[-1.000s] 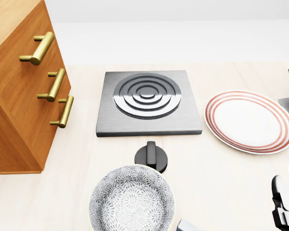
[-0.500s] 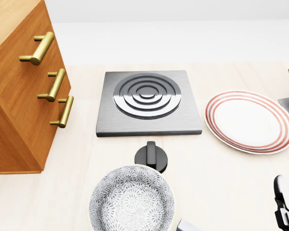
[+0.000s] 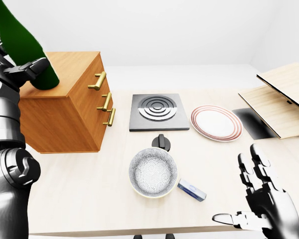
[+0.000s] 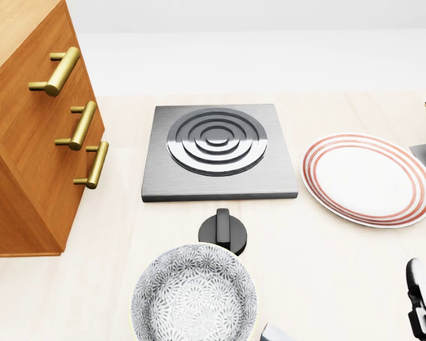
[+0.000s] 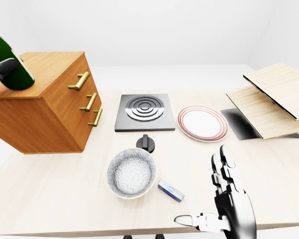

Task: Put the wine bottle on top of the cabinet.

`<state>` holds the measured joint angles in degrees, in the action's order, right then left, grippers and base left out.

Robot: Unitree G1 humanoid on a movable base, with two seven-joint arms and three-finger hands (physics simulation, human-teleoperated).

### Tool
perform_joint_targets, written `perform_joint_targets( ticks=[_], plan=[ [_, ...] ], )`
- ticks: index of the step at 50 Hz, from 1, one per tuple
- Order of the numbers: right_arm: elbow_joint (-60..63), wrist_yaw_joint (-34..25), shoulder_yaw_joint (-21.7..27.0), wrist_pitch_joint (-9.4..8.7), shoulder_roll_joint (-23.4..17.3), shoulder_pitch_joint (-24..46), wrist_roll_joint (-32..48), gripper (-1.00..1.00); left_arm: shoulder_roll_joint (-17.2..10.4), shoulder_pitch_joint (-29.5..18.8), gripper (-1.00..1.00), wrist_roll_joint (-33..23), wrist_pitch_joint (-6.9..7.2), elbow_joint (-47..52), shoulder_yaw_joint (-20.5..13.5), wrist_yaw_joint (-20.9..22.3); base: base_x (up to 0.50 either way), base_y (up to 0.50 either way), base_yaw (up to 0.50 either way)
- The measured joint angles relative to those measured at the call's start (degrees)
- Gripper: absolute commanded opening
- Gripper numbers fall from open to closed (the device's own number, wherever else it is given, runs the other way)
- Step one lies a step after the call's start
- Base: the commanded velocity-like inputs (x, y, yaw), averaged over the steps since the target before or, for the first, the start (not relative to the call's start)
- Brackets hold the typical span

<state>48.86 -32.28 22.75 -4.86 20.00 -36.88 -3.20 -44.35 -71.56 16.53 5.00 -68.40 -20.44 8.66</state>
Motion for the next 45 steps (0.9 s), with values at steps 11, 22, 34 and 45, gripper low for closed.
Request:
perform_joint_targets(
  ticks=[11, 22, 34, 45],
  plan=[
    [0.2, -1.1, 1.0, -0.14, 0.0, 0.6, 0.3, 1.0, 0.0, -0.1, -0.29, -0.2, 0.0, -0.3, -0.3, 0.5, 0.0, 0.0, 0.0],
    [0.3, -1.2, 0.8, -0.14, 0.0, 0.8, 0.9, 1.0, 0.0, 0.9, -0.08, 0.7, 0.0, -0.2, -0.1, 1.1, 0.0, 0.0, 0.0],
    [0.1, -1.2, 0.9, -0.14, 0.0, 0.8, 0.8, 1.0, -0.1, 4.1, 0.47, 2.7, 0.0, 0.8, 0.6, 1.9, 0.0, 0.0, 0.0],
    [0.2, -1.7, 1.7, -0.14, 0.0, 1.0, 0.4, 1.0, -0.2, 4.2, 0.49, 2.5, 0.0, 0.9, 1.5, 1.9, 0.0, 0.0, 0.0]
  ],
)
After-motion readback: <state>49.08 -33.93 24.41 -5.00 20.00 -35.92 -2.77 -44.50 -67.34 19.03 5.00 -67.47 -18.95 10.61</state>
